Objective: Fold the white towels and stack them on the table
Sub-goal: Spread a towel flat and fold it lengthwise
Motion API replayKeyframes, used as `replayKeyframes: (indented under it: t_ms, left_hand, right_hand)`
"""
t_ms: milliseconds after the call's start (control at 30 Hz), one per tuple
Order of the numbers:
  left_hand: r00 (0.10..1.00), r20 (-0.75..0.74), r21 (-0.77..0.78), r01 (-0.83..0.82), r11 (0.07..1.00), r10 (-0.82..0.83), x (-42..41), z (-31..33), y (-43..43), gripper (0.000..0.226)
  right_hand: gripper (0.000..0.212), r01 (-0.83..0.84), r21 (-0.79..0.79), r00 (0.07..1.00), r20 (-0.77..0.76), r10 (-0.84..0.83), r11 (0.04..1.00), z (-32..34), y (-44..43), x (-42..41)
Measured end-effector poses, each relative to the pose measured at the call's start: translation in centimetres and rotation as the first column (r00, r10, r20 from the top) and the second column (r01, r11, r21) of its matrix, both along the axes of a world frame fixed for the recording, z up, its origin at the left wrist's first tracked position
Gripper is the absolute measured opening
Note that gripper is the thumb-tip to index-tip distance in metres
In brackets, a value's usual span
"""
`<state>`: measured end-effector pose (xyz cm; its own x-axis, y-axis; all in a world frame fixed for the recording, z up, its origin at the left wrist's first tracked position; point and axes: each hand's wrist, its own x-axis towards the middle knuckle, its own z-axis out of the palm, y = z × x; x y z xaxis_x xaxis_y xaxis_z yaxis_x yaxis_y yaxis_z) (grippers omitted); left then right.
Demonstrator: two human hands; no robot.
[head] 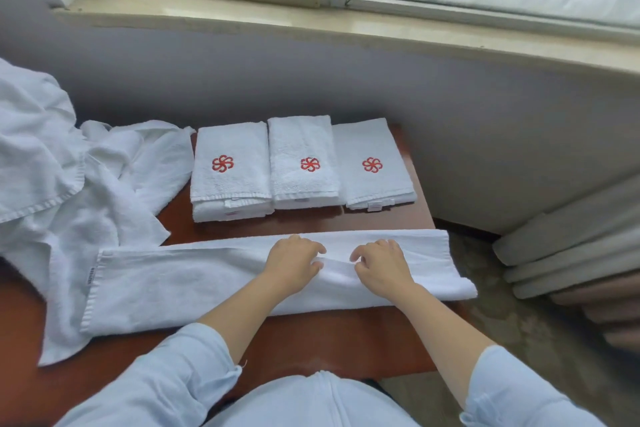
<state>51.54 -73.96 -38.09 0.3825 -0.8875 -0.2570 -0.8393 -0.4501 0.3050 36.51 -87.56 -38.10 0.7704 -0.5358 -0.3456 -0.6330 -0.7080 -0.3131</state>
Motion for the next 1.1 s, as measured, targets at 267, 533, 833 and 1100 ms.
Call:
replayKeyframes:
  t_ms: [267,533,833,1100]
  left_hand:
    - [1.0,0.015,0.165,-0.011,0.986,0.008,-4.5,-1.0,-4.6,0.039]
    - [0.998,0.009,0.217,-0.056,0.975,0.055,-7.4,-1.6,-7.3,0.042]
    - [0.992,0.049,0.264,-0.124,0.957,0.115,-9.2,-2.0,-8.9,0.022]
    - [0.931,-0.014,0.005,-0.366,0.931,0.366,-7.8,-0.5,-11.6,0.014]
  right_hand:
    - [0.037,-0.094,0.078,0.99,-0.094,0.101,0.993,-1.4,-5.1,-4.9]
    - [0.042,-0.114,-0.025,0.983,-0.149,0.109,0.993,-1.8,-9.4,-8.0]
    - [0.022,-0.026,-0.018,0.999,-0.031,0.025,1.0,-2.2,-11.7,-10.3]
    - [0.017,0.192,-0.036,0.941,0.292,-0.173,0.981,-0.7,-13.9,-9.0]
